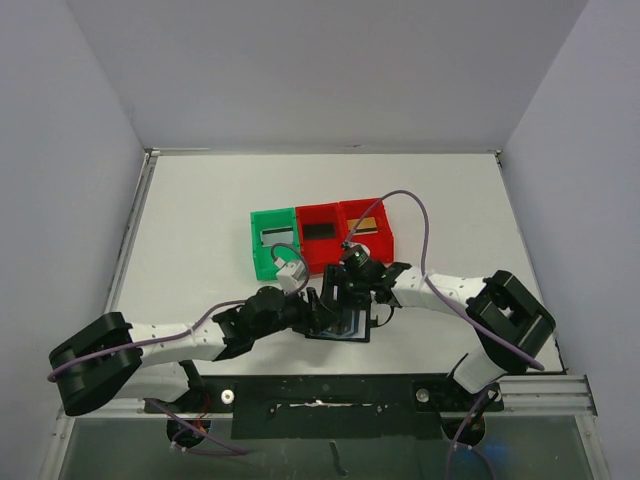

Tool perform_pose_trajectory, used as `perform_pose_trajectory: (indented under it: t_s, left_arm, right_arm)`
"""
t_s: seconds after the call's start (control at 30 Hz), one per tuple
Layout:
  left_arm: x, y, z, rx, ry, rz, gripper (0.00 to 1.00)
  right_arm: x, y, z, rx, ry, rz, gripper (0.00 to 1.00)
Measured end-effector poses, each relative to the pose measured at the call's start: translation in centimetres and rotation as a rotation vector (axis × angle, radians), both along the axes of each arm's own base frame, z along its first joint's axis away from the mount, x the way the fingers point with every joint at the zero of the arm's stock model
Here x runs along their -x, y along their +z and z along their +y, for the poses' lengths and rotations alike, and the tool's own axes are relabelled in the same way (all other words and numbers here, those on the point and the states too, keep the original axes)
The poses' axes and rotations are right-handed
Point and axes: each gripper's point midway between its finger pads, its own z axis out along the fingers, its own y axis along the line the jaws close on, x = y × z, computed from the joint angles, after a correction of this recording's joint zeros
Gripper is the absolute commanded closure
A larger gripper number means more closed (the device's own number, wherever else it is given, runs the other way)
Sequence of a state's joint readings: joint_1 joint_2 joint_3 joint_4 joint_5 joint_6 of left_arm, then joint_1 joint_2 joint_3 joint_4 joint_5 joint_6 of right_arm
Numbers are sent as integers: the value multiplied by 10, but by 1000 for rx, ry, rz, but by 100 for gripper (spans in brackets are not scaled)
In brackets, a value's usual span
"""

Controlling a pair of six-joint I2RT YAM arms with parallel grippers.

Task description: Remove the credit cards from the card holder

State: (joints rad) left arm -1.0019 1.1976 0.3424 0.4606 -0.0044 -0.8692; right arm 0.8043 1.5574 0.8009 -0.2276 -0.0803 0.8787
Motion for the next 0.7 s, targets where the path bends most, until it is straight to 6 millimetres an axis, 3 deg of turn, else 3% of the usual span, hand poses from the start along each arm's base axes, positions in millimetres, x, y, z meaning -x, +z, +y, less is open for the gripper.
perform_pose_trajectory:
  t_s: [0.2,0.4,0.7]
  left_arm:
    - [9,4,-30,21,-80,-25,50]
    - [7,-3,-34,4,-72,-22,51]
    - [2,-6,-30,-15,-42,-29,51]
  right_arm:
    - [-1,3,0,-14,-2,2,21]
    - [0,19,-7,-13,-24,-27,13]
    - [-4,52,-53,81,-171,-117,10]
